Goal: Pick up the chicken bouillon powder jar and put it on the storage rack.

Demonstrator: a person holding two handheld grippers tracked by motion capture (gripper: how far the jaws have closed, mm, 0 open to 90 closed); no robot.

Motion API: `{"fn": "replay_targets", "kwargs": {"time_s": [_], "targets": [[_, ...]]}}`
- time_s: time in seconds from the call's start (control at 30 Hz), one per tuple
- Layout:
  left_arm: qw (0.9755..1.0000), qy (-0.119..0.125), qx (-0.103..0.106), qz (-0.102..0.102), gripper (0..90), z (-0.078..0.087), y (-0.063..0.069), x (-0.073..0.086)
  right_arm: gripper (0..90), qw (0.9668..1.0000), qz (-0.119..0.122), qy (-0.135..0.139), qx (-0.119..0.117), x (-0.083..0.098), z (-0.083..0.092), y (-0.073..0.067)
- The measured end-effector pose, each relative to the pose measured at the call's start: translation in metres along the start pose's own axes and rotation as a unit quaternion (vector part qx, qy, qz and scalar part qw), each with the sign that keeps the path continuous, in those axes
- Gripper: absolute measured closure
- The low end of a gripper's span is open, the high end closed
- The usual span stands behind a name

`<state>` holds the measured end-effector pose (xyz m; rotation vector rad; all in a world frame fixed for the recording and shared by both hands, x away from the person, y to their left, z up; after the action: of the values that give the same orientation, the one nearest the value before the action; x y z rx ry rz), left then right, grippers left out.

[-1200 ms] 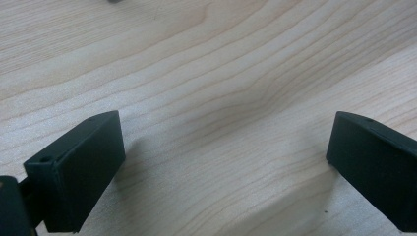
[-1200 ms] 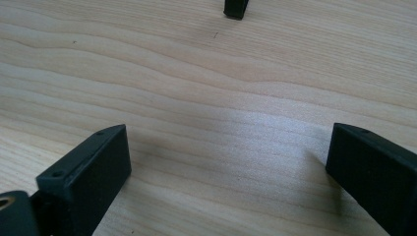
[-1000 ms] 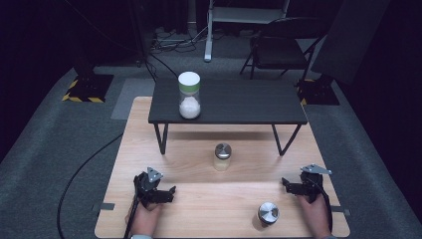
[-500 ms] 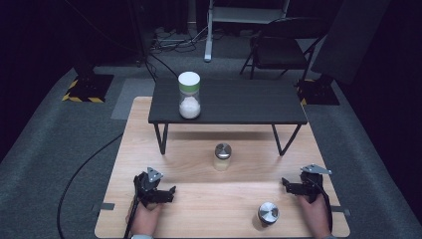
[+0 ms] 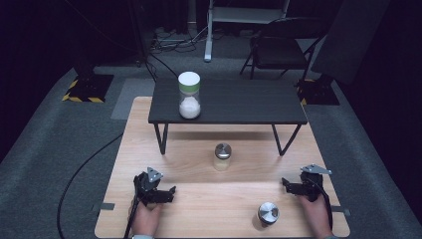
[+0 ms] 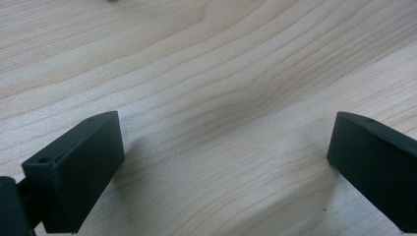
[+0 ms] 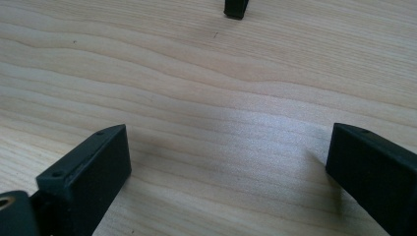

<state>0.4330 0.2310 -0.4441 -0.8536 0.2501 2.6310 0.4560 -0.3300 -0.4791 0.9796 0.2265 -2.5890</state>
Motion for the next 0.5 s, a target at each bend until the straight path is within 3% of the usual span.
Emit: {"fn": "replay_targets", "kwargs": {"time_s": [0.5], "targets": [[1.0000, 0.000, 0.000, 0.000, 0.6, 0.0000, 0.0001, 0.0000, 2.8, 1.0000, 0.002, 0.000, -0.002, 0.0008, 0.0007, 0.0014]]}}
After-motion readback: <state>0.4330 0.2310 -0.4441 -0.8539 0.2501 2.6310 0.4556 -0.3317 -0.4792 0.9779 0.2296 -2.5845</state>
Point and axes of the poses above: each handheld gripper's, and its own axes: z roughly backward along the jaws, x roughly out of its underside, y roughly to its right, the point moved 10 cm from there along -z, roughly forward along the jaws, and after that the axes turned 5 degrees about z, right-handed, at the moved point
